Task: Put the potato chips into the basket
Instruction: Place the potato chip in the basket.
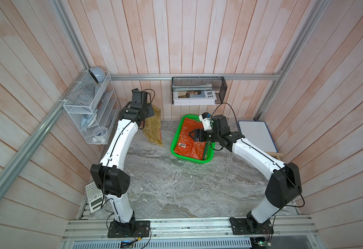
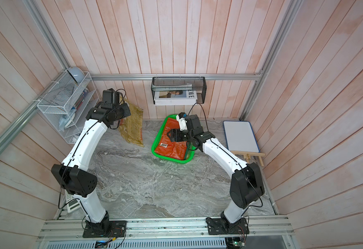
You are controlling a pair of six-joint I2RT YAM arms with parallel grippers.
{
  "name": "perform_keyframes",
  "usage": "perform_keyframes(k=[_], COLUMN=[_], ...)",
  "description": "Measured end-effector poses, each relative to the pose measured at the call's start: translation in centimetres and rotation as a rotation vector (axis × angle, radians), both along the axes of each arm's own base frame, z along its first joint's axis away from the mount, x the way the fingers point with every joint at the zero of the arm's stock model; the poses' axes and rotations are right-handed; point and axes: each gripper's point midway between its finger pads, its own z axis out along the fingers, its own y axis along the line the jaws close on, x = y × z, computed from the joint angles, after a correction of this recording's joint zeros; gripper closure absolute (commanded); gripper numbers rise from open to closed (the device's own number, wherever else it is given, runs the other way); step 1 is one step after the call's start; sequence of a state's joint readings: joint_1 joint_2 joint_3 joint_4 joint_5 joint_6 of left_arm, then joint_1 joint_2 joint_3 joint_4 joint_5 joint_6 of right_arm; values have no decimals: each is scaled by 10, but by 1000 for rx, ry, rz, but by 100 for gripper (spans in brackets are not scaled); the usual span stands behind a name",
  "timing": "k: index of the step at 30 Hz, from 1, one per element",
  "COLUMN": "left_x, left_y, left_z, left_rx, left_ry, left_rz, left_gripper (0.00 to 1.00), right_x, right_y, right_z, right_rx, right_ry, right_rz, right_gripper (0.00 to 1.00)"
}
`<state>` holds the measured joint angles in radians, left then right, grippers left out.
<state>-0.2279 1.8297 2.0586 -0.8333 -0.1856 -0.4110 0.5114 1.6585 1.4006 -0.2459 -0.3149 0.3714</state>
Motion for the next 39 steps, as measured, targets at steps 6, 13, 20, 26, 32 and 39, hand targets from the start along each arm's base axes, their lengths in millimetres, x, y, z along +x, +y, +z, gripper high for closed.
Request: perform_keyframes(k=[6, 13, 20, 26, 32, 39], left_x=[-12, -29, -47, -66, -49, 39], left_y=[-53, -122, -179, -223, -240, -202], left_z=[17, 29, 43, 43, 8, -158], left_rx=[-58, -179, -293, -366, -387, -326], left_ry=[-42, -66, -93, -88, -50, 232], left_rz=[-134, -311, -474, -637, -685, -545], left_gripper=[100, 100, 100, 100, 100, 47], right_x=[16, 17, 3, -5, -11, -18], right_y=[-38, -83, -115, -136, -150, -156], right_z=[-20, -8, 20, 28, 58, 68], right_rx=[40, 72, 99, 94, 107, 94], right_ry=[63, 44, -54, -106, -199, -230], right_rz=[-108, -219, -304, -379, -423, -428], right_gripper=[22, 22, 24, 24, 24, 24])
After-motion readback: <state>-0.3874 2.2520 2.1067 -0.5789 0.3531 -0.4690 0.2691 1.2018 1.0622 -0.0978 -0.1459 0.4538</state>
